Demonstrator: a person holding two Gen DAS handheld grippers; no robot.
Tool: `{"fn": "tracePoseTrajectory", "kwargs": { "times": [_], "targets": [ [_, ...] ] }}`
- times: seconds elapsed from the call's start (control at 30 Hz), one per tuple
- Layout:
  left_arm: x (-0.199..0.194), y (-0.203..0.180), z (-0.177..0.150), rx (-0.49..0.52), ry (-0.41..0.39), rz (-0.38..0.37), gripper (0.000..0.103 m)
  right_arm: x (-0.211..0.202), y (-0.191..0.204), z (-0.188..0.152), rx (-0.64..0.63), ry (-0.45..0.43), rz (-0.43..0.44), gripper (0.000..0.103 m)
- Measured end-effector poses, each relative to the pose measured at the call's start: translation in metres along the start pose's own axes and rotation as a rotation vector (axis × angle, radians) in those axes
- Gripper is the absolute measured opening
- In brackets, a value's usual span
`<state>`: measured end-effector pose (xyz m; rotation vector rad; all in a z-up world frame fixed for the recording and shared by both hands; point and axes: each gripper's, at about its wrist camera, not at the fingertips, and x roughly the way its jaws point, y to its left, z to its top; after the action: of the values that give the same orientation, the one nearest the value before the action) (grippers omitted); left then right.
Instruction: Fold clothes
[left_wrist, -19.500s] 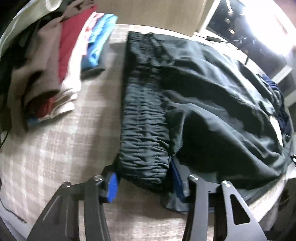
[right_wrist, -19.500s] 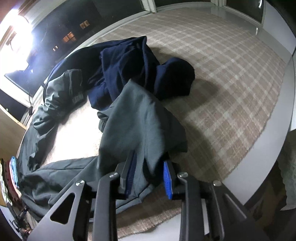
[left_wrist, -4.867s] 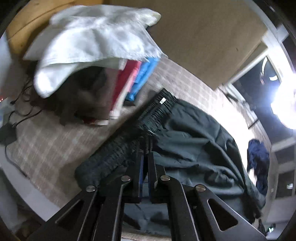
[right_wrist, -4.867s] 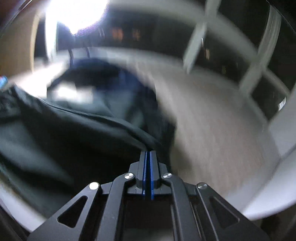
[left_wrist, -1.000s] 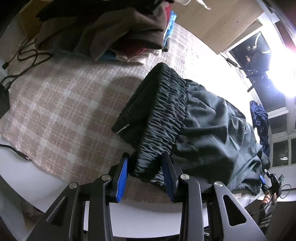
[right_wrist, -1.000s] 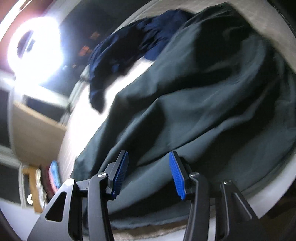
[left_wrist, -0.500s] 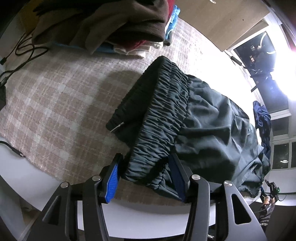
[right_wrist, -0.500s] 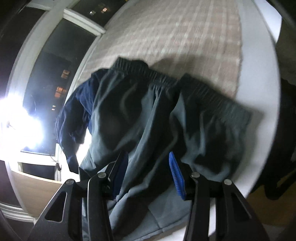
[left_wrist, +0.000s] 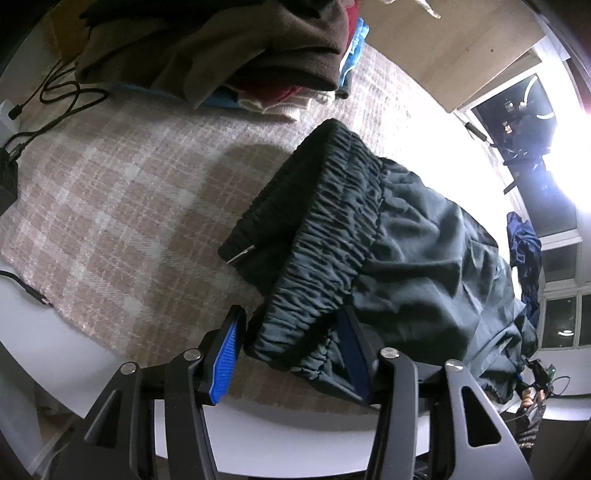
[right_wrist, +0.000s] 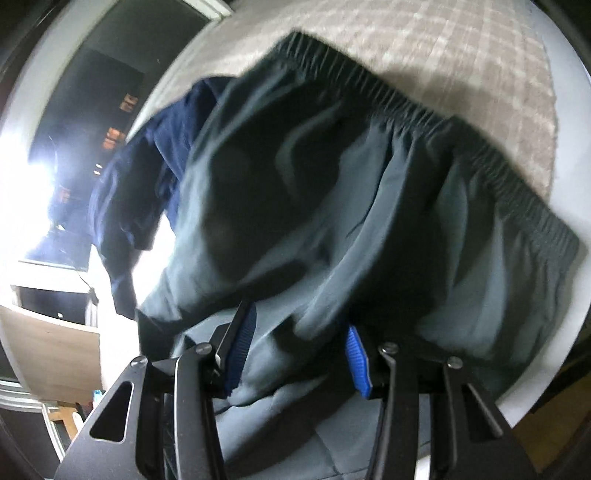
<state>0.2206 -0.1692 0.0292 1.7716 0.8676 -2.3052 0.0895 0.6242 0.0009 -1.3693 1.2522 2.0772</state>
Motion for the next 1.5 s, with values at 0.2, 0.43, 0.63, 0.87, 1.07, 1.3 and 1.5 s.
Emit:
{"fn": "tracePoseTrajectory", "kwargs": {
  "times": [0.2, 0.43, 0.63, 0.87, 1.07, 1.3, 1.5],
  "targets": [
    [-0.023, -0.001, 0.0, 0.008, -0.097, -0.052, 0.012, -0.023, 0.008, 0.003, -0.057, -0.073, 0.076, 0.004],
    [-0.044, -0.013, 0.014, 0.074, -0.149, -0.067, 0.01, -0.069, 0.035, 0.012, -0.115, -0.15, 0.197, 0.003],
    [-0.055, -0.043, 0.045, 0.19, -0.201, -0.001, 0.01, -0.1, 0.068, 0.015, -0.154, -0.168, 0.288, 0.002],
    [-0.021, -0.015, 0.039, 0.206, -0.115, 0.124, 0.011, -0.141, 0.044, 0.001, -0.177, -0.222, 0.201, 0.002],
    [-0.009, -0.01, 0.029, 0.231, -0.079, 0.151, 0.015, -0.089, -0.006, 0.0, -0.159, -0.128, -0.033, 0.002],
    [-0.044, -0.023, 0.018, 0.292, -0.062, 0.225, 0.015, -0.097, -0.043, -0.007, -0.089, -0.039, 0.081, 0.028],
    [-0.079, -0.087, -0.002, 0.442, -0.105, 0.256, 0.028, -0.13, -0.073, 0.0, -0.082, -0.119, 0.133, 0.034]
  ]
}}
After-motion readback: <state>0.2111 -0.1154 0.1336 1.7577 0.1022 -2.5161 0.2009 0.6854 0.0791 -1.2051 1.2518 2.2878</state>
